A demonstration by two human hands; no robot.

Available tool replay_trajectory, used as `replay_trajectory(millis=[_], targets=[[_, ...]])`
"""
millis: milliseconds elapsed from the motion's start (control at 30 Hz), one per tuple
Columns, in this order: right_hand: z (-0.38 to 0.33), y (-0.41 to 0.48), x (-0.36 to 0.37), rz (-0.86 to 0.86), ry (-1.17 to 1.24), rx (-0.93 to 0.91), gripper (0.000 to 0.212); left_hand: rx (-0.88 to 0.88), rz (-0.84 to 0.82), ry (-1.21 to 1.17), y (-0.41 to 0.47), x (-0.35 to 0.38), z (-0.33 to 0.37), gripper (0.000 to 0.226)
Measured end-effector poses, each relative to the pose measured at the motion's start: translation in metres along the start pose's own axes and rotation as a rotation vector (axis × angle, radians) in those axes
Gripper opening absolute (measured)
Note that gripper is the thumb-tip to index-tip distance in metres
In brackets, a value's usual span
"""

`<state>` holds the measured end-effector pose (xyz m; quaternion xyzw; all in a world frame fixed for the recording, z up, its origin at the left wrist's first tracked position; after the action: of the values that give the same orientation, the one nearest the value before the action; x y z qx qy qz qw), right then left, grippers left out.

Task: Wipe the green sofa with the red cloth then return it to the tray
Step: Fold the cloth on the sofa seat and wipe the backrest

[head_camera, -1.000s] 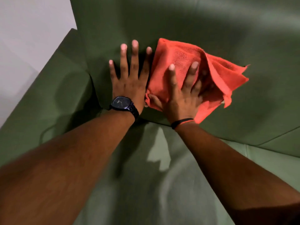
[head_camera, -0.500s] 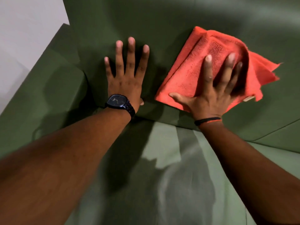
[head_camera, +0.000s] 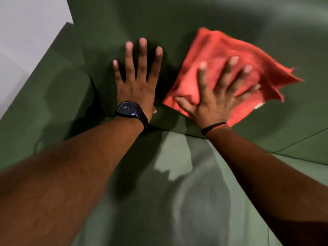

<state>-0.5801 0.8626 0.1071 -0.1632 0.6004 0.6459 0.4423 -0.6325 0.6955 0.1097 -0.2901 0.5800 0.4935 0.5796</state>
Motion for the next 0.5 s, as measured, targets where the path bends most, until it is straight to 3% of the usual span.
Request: replay_trajectory(millis=[100,200,333,400,500], targets=[[-0.011,-0.01,0.009,0.017,0.008,-0.232,0.073,-0.008,0.005,-0.015,0.001,0.002,0.0,0.155],[-0.007,-0.013,0.005,0.001,-0.01,-0.281,0.075,-0.012,0.009,-0.012,0.0,0.0,0.001,0.153],[-0.01,-0.006,-0.003,-0.145,0.29,-0.2,0.067,-0.091,0.014,-0.062,-0.006,-0.003,0.016,0.149],[-0.009,-0.007,-0.009,-0.117,0.364,-0.141,0.064,-0.142,0.034,-0.1,-0.011,-0.005,0.024,0.136],[-0.002,-0.003,-0.032,-0.043,0.728,-0.011,0.056,-0.163,0.008,-0.139,-0.017,-0.007,0.038,0.129]])
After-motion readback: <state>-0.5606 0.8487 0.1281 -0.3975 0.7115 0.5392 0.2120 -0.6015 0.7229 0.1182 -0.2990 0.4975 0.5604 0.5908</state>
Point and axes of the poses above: each hand's wrist, its own y-axis towards the middle knuckle, its own x-axis out of the palm, z = x × y, the point moved 4 cm from there along y, towards the middle knuckle, and after that the axes turned 9 degrees about -y, right-handed, at the moved point
